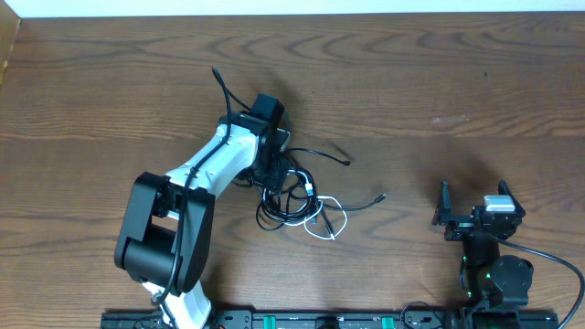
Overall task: Untangle cables
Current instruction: 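Lower the left gripper and grasp a black cable loop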
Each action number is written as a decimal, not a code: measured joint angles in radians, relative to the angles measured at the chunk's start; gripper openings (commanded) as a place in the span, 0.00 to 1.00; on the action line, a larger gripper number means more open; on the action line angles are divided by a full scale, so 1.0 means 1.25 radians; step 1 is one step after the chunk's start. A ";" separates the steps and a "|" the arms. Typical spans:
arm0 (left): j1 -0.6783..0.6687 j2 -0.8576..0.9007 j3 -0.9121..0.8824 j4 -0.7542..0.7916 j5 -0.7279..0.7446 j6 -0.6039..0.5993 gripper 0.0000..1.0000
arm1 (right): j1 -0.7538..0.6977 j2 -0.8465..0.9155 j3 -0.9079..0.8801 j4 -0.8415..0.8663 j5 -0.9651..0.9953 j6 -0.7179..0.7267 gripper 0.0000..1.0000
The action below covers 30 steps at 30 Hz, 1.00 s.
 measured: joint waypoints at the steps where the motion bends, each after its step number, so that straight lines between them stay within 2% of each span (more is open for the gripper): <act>1: 0.000 0.000 0.000 0.003 0.000 0.002 0.53 | 0.000 0.000 0.000 0.000 0.000 0.000 0.99; 5: -0.001 0.000 0.000 0.009 0.008 0.002 0.45 | 0.000 0.000 0.000 0.000 0.000 0.000 0.99; 23: -0.001 0.000 0.000 0.015 0.037 0.001 0.43 | 0.000 0.000 0.000 0.000 0.000 0.000 0.99; 25: -0.001 0.000 -0.001 0.015 0.039 0.001 0.42 | 0.000 0.000 0.000 0.000 0.000 0.000 0.99; 27: -0.001 0.000 -0.003 0.016 0.039 0.001 0.36 | 0.000 0.000 0.000 0.000 0.000 0.000 0.99; 30: -0.001 0.000 -0.017 0.025 0.040 0.001 0.34 | 0.000 0.000 0.000 0.000 0.000 0.000 0.99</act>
